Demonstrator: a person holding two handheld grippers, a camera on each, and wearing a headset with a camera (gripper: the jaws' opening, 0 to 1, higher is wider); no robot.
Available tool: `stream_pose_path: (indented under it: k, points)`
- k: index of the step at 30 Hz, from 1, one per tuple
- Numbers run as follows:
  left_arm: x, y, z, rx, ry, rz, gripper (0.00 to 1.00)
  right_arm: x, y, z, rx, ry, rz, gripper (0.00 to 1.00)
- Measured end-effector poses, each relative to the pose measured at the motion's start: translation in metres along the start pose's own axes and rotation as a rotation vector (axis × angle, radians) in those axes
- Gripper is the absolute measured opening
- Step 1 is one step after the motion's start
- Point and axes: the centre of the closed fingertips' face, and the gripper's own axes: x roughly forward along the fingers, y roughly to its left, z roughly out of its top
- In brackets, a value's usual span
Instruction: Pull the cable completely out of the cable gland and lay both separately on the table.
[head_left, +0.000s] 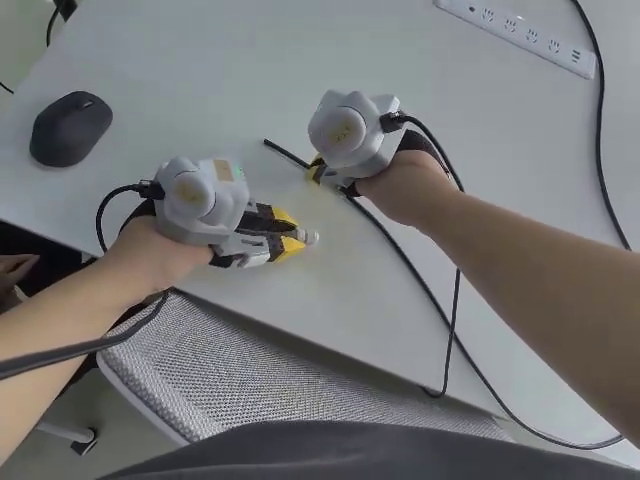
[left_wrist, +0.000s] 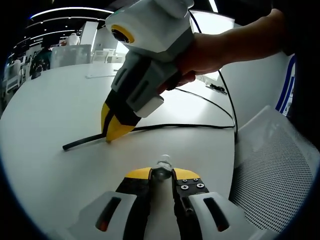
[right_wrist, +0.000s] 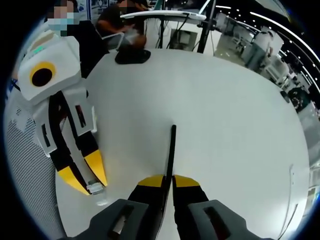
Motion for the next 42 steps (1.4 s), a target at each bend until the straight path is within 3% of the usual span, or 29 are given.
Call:
stream_pose_path:
  k: [7,14,29,42]
  points:
    - [-0.001,-0.002,0.001,-0.001,-0.011,-0.002,0.16,-0.003,-0.003,0.000,0.025,-0.003,-0.024,0.06]
    - [-0.001,-0.004,0.003,0.002,-0.010,-0.004,0.18,-0.018,-0.006,0.000,0.070,-0.033,-0.051,0.11]
    - [-0.014,-0.012,0.011,0.017,-0.007,-0.006,0.26,-0.077,-0.018,-0.014,0.246,-0.147,-0.123,0.24]
    - [-0.029,-0.029,0.029,-0.005,-0.024,-0.007,0.37,-0.134,-0.004,-0.027,0.334,-0.261,-0.169,0.36]
